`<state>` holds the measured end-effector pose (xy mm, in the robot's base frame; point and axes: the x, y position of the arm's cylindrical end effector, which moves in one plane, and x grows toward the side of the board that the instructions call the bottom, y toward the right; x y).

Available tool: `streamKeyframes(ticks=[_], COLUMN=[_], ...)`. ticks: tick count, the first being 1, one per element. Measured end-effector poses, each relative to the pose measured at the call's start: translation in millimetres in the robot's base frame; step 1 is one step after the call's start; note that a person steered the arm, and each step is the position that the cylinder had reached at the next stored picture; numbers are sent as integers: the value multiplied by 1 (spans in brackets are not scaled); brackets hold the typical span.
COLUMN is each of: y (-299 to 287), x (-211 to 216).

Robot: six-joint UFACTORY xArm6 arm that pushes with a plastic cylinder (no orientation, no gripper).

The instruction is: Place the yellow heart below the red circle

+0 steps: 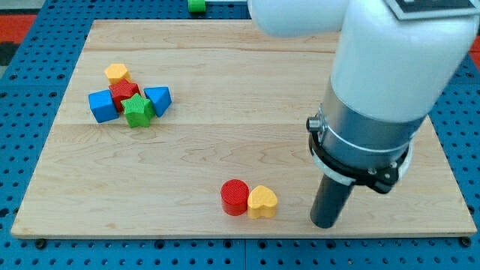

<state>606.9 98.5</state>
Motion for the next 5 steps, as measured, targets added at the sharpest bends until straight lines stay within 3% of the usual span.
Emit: streamKeyframes(ticks=[2,5], y=[-6,-86], x=[-18,-26])
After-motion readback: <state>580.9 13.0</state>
